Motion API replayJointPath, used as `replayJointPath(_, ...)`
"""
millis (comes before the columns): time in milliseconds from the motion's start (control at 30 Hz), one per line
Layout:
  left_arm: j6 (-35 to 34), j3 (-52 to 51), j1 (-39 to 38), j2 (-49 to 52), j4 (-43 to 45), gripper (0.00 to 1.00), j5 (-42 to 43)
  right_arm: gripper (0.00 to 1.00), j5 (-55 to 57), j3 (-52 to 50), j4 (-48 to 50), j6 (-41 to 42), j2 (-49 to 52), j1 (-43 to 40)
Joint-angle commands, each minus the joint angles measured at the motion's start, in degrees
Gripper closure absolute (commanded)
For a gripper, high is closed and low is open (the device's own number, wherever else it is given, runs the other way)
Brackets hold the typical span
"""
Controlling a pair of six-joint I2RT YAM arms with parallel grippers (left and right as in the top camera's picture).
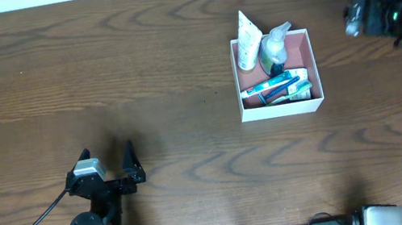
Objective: Pack container
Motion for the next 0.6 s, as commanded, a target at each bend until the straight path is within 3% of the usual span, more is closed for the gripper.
replayJointPath(0,0.31,-1.09,0.24,-0.42,-1.88,0.02,0.39,0.01,-0.17,-5.95,-0.50,0.85,-8.00,6.23)
replayJointPath(133,0.31,-1.09,0.24,-0.42,-1.88,0.02,0.39,0.01,-0.17,-15.10,-0.55,0.85,-18.97,13.35)
replayJointPath(267,0.31,-1.09,0.24,-0.42,-1.88,0.02,0.39,0.01,1.70,-27.23,2.82,-0.48,-30.25,13.99)
replayJointPath(567,0.31,-1.09,0.24,-0.42,-1.88,0.02,0.39,0.01,-7.10,-61.16,39.50,-12.02,-55.41,13.44)
